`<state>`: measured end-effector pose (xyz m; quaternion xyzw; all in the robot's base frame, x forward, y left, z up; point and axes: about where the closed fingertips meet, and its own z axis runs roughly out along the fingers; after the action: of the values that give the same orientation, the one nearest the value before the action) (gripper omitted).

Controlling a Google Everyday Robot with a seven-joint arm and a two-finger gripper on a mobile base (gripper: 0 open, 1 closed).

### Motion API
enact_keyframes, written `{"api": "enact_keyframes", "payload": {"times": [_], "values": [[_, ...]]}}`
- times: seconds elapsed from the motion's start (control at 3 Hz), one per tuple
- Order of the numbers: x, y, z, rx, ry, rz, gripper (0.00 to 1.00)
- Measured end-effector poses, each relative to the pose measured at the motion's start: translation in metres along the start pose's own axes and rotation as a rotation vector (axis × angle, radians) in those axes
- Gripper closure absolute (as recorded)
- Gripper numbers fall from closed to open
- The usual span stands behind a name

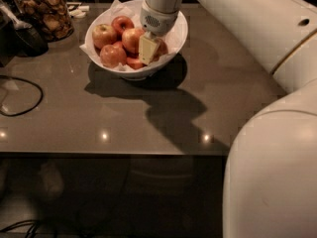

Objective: Pick apple from white bowl

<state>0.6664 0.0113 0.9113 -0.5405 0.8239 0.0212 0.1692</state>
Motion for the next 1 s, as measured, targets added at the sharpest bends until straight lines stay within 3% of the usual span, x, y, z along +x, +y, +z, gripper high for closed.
{"api": "enact_keyframes", "payload": {"times": [0.33, 0.67, 1.0], "values": [[-0.0001, 0.0002, 0.0000, 0.000, 0.000, -0.001, 0.89], [-0.0001, 0.0002, 0.0000, 0.000, 0.000, -0.001, 1.00], [-0.0003, -0.0007, -0.0013, 0.001, -0.001, 0.002, 1.00]]}}
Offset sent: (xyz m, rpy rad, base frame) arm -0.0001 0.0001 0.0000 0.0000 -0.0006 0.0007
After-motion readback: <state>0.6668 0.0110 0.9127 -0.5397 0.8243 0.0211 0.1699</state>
